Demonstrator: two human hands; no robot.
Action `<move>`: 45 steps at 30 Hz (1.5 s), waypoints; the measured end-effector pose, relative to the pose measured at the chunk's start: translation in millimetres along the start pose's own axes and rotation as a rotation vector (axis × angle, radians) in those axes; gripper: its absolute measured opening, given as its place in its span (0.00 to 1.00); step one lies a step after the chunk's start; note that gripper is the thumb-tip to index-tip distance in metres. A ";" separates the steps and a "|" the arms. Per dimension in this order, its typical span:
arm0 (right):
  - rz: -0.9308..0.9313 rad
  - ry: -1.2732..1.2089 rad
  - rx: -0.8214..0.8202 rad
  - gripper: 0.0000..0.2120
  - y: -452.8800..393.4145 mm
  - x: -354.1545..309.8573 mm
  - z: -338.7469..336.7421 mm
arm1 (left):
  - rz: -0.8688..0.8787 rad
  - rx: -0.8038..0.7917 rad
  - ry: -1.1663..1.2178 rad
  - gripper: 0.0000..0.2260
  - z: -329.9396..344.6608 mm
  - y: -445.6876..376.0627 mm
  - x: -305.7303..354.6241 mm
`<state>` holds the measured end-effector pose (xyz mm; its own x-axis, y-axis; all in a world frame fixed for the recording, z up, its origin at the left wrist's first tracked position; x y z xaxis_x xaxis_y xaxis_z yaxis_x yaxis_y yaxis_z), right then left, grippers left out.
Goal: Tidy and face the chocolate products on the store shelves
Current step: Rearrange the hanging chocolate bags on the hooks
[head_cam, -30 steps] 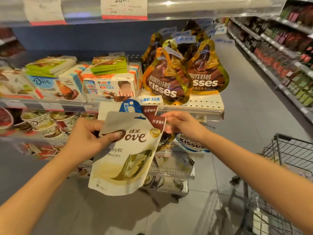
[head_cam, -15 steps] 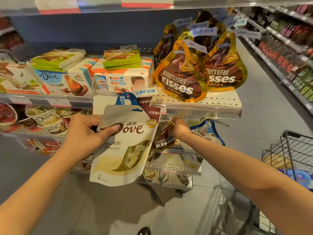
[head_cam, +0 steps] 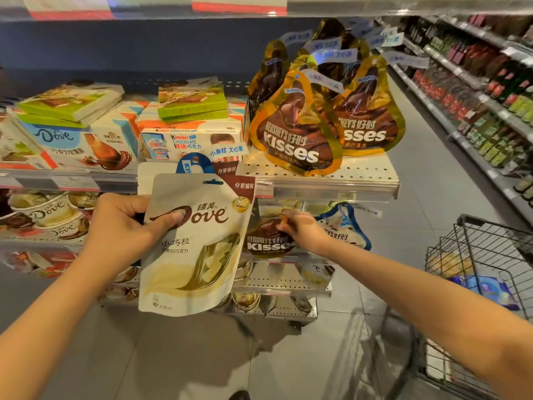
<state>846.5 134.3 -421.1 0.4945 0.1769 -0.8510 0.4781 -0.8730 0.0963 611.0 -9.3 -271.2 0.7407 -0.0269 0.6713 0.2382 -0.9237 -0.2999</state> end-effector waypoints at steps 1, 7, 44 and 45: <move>-0.040 -0.040 0.027 0.09 11.1 -9.7 -9.5 | -0.016 0.001 0.009 0.20 -1.1 0.2 0.5; -0.210 -0.098 0.205 0.08 65.0 -58.1 -85.3 | -0.035 0.020 0.021 0.15 0.9 4.3 15.1; -0.206 -0.076 0.788 0.06 47.6 -63.7 -218.1 | -0.048 0.050 0.094 0.11 52.8 -6.1 55.5; -0.207 -0.088 0.731 0.06 45.8 -65.2 -214.7 | -0.045 0.048 0.084 0.08 54.0 -7.3 55.7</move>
<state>992.1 180.4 -250.3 0.3727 0.3593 -0.8556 -0.0625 -0.9102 -0.4094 684.4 16.6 -268.3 0.6737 -0.0193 0.7388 0.3017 -0.9054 -0.2988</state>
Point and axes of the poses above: each hand's wrist, its own y-axis away from the middle knuckle, its own z-axis out of the palm, x = y × z, the point moved 4 cm from there along -y, towards the middle knuckle, and after that the axes turned 15 degrees about -y, right-handed, at the moved point
